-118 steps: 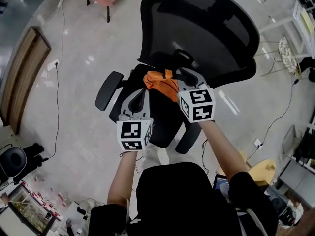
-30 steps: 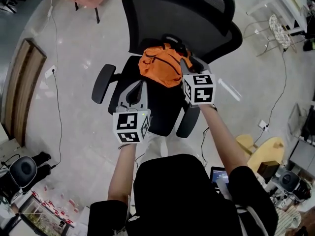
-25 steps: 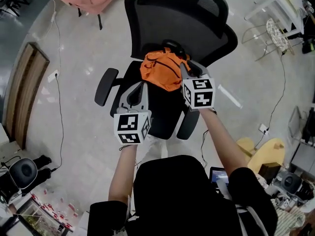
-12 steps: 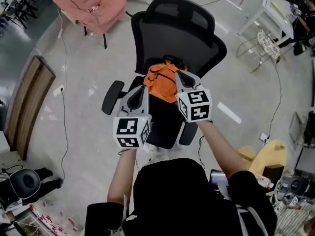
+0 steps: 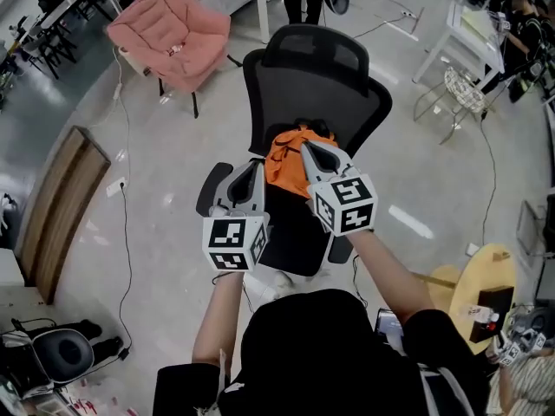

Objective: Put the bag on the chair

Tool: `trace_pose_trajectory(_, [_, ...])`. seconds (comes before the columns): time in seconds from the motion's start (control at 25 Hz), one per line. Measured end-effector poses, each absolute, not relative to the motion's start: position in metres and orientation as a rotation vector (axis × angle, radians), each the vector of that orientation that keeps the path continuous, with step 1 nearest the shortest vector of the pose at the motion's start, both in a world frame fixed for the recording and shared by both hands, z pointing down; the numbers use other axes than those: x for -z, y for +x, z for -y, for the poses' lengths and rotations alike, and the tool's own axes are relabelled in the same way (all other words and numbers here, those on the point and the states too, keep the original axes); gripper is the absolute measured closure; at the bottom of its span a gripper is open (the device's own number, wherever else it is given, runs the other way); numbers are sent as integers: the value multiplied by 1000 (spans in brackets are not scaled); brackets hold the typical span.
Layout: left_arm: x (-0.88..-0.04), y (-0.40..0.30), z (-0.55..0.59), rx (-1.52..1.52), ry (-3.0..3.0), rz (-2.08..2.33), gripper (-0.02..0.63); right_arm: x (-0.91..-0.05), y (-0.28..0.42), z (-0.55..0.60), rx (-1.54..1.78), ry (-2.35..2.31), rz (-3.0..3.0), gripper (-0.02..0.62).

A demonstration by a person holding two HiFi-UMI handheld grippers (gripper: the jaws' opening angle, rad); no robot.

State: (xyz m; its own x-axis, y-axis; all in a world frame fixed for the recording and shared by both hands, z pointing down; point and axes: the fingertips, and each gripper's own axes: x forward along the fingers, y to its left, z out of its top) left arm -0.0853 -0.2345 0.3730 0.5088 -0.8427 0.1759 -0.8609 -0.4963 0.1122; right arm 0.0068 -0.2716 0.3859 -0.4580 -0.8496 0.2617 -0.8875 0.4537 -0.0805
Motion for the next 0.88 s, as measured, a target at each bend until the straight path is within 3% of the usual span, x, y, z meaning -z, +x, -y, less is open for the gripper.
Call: trace_pose_trajectory(0.88, [-317,-82,177,-9,2700,1436,595,-329,-13,198,-172,1564,2605,594])
